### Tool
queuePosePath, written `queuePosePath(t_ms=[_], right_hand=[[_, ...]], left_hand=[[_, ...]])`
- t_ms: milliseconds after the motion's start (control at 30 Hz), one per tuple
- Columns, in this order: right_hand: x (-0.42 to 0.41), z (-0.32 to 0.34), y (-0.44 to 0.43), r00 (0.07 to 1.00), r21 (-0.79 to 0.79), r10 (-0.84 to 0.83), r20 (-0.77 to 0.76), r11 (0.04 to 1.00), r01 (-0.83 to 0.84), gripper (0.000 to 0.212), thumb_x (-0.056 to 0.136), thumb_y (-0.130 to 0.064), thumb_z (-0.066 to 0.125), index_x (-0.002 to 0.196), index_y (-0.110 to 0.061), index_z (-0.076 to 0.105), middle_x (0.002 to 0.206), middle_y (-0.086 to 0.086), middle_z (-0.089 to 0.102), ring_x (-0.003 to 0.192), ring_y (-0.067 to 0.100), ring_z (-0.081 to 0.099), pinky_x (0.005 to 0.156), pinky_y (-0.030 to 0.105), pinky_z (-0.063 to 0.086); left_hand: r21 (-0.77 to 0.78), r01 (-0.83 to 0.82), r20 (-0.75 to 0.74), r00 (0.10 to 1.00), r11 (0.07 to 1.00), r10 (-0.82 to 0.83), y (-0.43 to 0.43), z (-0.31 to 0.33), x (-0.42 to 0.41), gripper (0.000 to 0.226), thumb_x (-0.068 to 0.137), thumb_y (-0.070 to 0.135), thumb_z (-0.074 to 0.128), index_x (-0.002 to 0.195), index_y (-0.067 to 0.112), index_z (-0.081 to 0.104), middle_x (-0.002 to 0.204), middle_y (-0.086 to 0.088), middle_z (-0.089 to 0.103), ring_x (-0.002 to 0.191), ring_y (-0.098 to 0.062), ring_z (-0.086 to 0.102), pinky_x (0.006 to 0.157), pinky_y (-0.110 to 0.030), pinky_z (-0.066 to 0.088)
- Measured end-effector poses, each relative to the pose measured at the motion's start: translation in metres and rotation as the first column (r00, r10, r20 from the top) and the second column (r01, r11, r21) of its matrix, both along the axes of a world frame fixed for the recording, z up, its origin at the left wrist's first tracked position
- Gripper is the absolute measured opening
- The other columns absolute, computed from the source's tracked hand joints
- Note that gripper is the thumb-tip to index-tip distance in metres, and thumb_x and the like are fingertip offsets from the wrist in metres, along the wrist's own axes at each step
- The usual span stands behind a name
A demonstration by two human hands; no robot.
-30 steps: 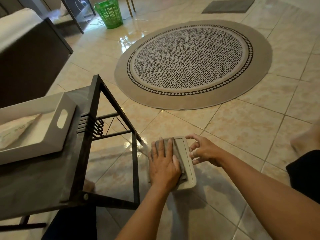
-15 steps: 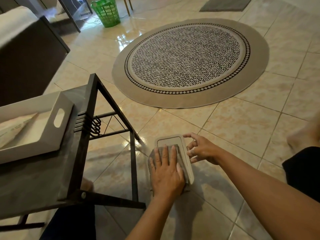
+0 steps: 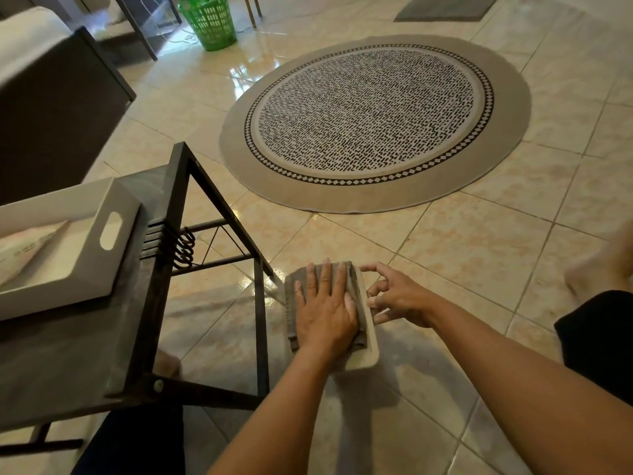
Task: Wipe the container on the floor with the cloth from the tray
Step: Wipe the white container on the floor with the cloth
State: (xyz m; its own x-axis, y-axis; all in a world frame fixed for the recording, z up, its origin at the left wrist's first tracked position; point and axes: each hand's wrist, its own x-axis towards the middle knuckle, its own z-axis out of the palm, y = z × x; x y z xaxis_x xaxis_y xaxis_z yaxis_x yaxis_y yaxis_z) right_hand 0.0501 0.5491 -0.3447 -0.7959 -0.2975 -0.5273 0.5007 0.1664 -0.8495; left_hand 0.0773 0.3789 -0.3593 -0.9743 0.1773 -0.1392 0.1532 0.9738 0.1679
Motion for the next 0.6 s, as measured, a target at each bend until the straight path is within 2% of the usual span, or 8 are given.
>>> queuePosePath(t_ms=[167,267,367,433,500,600], right_hand=[[0.004,0.003,-0.002,0.999,-0.009,-0.041,-0.013,0.999,0.041,0.065,0.086,0.019,0.054,0.134,-0.025,0.047,0.091,0.014,0.053,0.084,0.026,0.064,0.07,0.046,0.064],[0.008,0.004,-0.004,0.997,0.001,-0.08,-0.021,0.997,0.08,0.064,0.087,0.018,0.054,0.133,-0.026,0.047,0.092,0.015,0.054,0.084,0.027,0.064,0.07,0.047,0.064],[0.018,0.0,-0.005,0.981,-0.002,-0.192,-0.022,0.981,0.192,0.066,0.086,0.019,0.053,0.134,-0.026,0.045,0.089,0.015,0.054,0.079,0.025,0.064,0.071,0.051,0.063],[0.027,-0.002,-0.007,0.955,0.004,-0.295,-0.039,0.955,0.295,0.068,0.086,0.018,0.053,0.136,-0.026,0.041,0.088,0.015,0.054,0.076,0.024,0.062,0.07,0.049,0.063],[0.04,-0.005,-0.011,0.917,-0.015,-0.398,-0.017,0.917,0.398,0.068,0.087,0.017,0.054,0.138,-0.025,0.036,0.093,0.019,0.056,0.078,0.024,0.062,0.069,0.047,0.063],[0.055,-0.005,-0.009,0.868,-0.014,-0.492,0.058,0.869,0.494,0.07,0.088,0.009,0.062,0.137,-0.03,0.03,0.103,0.02,0.063,0.079,0.023,0.068,0.063,0.037,0.063]], left_hand=[[0.072,-0.152,0.049,0.988,0.986,0.149,-0.004,0.004,0.043,0.065,0.091,0.046,-0.003,0.15,0.028,-0.024,0.159,-0.004,-0.03,0.143,-0.026,-0.033,0.12,-0.05,-0.009],[0.042,-0.172,0.078,0.983,0.984,0.169,0.009,0.003,0.069,0.071,0.084,0.049,-0.007,0.148,0.025,-0.028,0.154,-0.006,-0.039,0.141,-0.027,-0.038,0.117,-0.05,-0.014],[0.033,-0.187,0.054,0.981,0.982,0.186,0.021,0.003,0.072,0.071,0.085,0.047,-0.004,0.149,0.024,-0.025,0.155,-0.006,-0.036,0.142,-0.028,-0.035,0.115,-0.053,-0.016],[0.04,-0.171,0.065,0.984,0.985,0.168,0.027,0.004,0.067,0.078,0.077,0.05,-0.008,0.148,0.023,-0.025,0.155,-0.007,-0.036,0.142,-0.028,-0.035,0.114,-0.051,-0.019],[0.05,-0.167,0.043,0.985,0.985,0.165,0.033,0.0,0.063,0.078,0.081,0.05,-0.004,0.152,0.02,-0.016,0.158,-0.009,-0.027,0.144,-0.03,-0.029,0.112,-0.05,-0.021],[0.08,-0.136,-0.005,0.991,0.987,0.137,0.037,-0.003,0.055,0.067,0.094,0.042,0.013,0.155,0.017,0.006,0.163,-0.011,-0.003,0.149,-0.035,-0.008,0.114,-0.052,-0.013]])
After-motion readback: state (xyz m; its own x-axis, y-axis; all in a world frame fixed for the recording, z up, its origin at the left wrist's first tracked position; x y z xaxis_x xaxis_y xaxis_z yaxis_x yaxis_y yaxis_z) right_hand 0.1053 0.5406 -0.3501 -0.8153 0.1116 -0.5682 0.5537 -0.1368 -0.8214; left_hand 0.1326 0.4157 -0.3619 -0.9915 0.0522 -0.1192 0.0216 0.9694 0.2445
